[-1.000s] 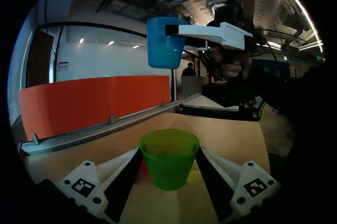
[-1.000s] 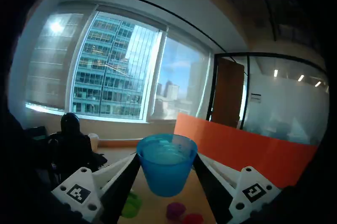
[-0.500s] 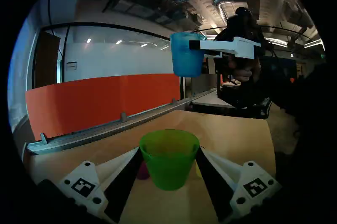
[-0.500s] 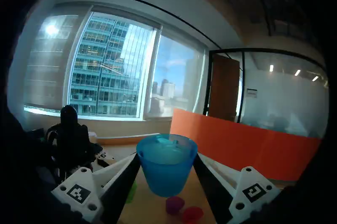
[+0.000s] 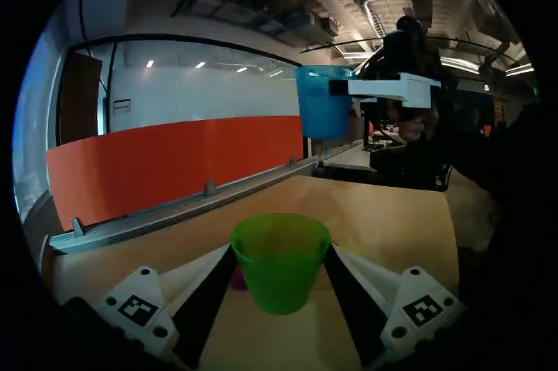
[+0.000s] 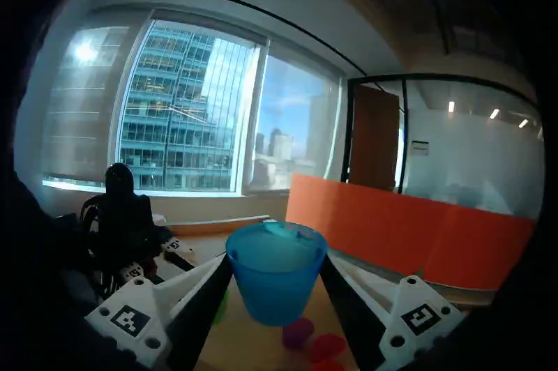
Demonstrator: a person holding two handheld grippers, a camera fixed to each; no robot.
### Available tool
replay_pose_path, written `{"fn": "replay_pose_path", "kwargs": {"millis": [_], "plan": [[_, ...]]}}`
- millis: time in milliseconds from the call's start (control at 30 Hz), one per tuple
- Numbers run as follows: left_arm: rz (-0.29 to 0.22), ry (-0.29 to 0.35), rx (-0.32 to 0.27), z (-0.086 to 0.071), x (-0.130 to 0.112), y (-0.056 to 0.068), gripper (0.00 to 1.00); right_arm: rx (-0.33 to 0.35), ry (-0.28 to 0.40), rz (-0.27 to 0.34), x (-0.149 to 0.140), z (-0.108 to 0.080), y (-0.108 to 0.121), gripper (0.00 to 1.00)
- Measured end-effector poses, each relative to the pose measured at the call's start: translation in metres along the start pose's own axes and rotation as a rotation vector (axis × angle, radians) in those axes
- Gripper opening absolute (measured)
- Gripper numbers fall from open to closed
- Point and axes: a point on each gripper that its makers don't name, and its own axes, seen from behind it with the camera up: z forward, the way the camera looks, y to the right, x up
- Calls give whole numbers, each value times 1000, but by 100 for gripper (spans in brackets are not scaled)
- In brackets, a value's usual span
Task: Pour water
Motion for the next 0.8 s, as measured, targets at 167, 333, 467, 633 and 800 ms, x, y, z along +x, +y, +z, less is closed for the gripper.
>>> {"fn": "replay_pose_path", "kwargs": {"millis": [167, 333, 467, 633, 800], "plan": [[3, -19, 9, -2, -7, -3, 86, 21, -5, 9, -10, -1, -8, 89], [-3, -38, 4, -3, -14, -3, 86, 39, -20, 17, -27, 0, -14, 89], [-5, -58, 2, -3, -23, -5, 86, 51, -34, 32, -40, -1, -19, 89], [-7, -87, 3, -5, -35, -6, 86, 77, -46, 62, -53, -1, -28, 89], [-12, -120, -1, -5, -50, -4, 86, 95, -70, 72, -68, -1, -34, 89]]}}
